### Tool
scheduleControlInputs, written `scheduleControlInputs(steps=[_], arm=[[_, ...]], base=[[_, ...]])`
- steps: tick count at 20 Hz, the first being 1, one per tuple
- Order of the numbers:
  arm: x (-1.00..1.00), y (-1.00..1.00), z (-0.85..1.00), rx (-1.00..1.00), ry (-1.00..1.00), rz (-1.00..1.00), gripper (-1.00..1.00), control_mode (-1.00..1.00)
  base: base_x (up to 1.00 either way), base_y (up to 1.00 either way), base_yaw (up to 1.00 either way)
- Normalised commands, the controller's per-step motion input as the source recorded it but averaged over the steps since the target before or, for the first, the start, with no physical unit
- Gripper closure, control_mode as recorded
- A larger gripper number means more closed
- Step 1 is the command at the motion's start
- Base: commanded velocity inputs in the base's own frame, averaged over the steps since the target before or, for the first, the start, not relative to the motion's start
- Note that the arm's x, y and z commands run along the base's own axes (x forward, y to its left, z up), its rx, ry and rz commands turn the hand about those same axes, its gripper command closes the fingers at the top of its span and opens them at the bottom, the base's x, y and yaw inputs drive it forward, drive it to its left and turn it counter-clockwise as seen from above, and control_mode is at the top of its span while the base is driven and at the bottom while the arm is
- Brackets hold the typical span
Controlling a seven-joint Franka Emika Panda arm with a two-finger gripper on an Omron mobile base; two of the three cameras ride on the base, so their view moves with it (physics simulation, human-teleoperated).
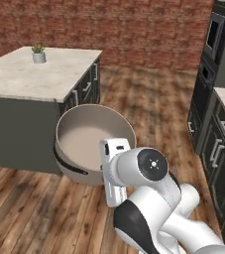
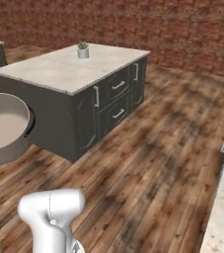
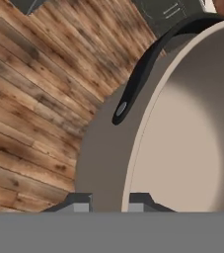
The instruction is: Move the pot and pan from the stove into the sink.
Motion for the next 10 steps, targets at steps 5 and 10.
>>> scheduleControlInputs(steps=[5,10], arm=[[0.00,0.00,0.00,0.00,0.00,0.00,1.00,1.00],[0.00,0.00,0.00,0.00,0.00,0.00,1.00,1.00]], base=[[0.00,-0.04,0.50],[0.00,-0.02,0.50]])
